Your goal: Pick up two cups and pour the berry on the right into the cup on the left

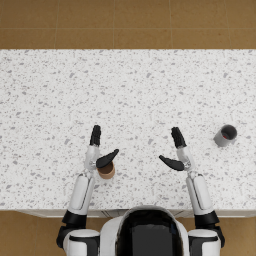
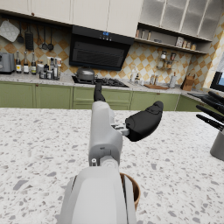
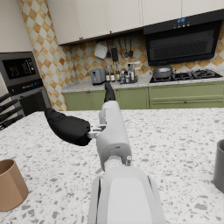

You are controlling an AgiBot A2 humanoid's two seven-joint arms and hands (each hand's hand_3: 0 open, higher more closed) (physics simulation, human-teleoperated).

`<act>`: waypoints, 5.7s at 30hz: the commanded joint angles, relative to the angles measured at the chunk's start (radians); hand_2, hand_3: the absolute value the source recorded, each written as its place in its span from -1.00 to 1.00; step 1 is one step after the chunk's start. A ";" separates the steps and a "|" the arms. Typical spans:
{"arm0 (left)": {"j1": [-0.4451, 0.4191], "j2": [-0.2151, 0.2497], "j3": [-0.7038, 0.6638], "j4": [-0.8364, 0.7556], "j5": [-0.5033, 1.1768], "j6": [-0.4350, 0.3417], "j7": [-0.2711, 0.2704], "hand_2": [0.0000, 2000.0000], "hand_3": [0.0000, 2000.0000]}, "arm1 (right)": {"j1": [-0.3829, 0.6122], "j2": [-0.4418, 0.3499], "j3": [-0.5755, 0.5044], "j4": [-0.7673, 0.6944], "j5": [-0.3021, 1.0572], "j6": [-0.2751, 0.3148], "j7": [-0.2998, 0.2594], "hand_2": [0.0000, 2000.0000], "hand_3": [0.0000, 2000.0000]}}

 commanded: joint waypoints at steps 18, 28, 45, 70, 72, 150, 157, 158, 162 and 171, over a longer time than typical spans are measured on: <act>-0.252 -0.075 -0.107 -0.122 0.210 -0.100 -0.100 -1.00 -1.00 | 0.043 -0.009 -0.388 -0.021 0.219 -0.099 0.100 -1.00 -1.00; -0.388 -0.096 -0.129 -0.092 0.265 -0.101 -0.101 -1.00 -1.00 | 0.080 -0.007 -0.550 -0.177 0.326 -0.100 0.101 -1.00 -1.00; -0.430 -0.071 -0.094 0.006 0.267 -0.101 -0.101 -1.00 -1.00 | 0.134 -0.016 -0.581 -0.460 0.438 -0.100 0.101 -1.00 -1.00; -0.368 0.011 -0.058 0.044 0.267 -0.101 -0.101 -1.00 -1.00 | 0.216 -0.037 -0.549 -0.806 0.438 -0.100 0.101 -1.00 -1.00; -0.360 0.019 -0.057 0.054 0.267 -0.101 -0.101 -1.00 -1.00 | 0.248 -0.035 -0.532 -0.858 0.438 -0.100 0.101 -1.00 -1.00; 0.156 0.329 0.282 0.310 0.598 -0.138 -0.103 1.00 0.28 | 0.198 -0.187 -0.031 0.060 1.396 -0.002 0.107 1.00 0.28; 0.196 0.360 0.245 0.384 0.598 -0.141 -0.102 1.00 0.28 | 0.243 -0.226 0.058 0.050 1.621 0.000 0.109 1.00 0.28; 0.199 0.363 0.243 0.389 0.598 -0.140 -0.102 1.00 0.28 | 0.243 -0.227 0.066 0.048 1.653 0.001 0.108 1.00 0.28; 0.225 0.317 0.304 0.391 0.598 -0.149 -0.101 1.00 0.28 | 0.237 -0.232 0.078 0.065 1.782 0.002 0.110 1.00 0.28; 0.224 0.332 0.274 0.411 0.598 -0.146 -0.102 1.00 0.28 | 0.229 -0.246 0.080 0.121 2.070 0.004 0.111 1.00 0.28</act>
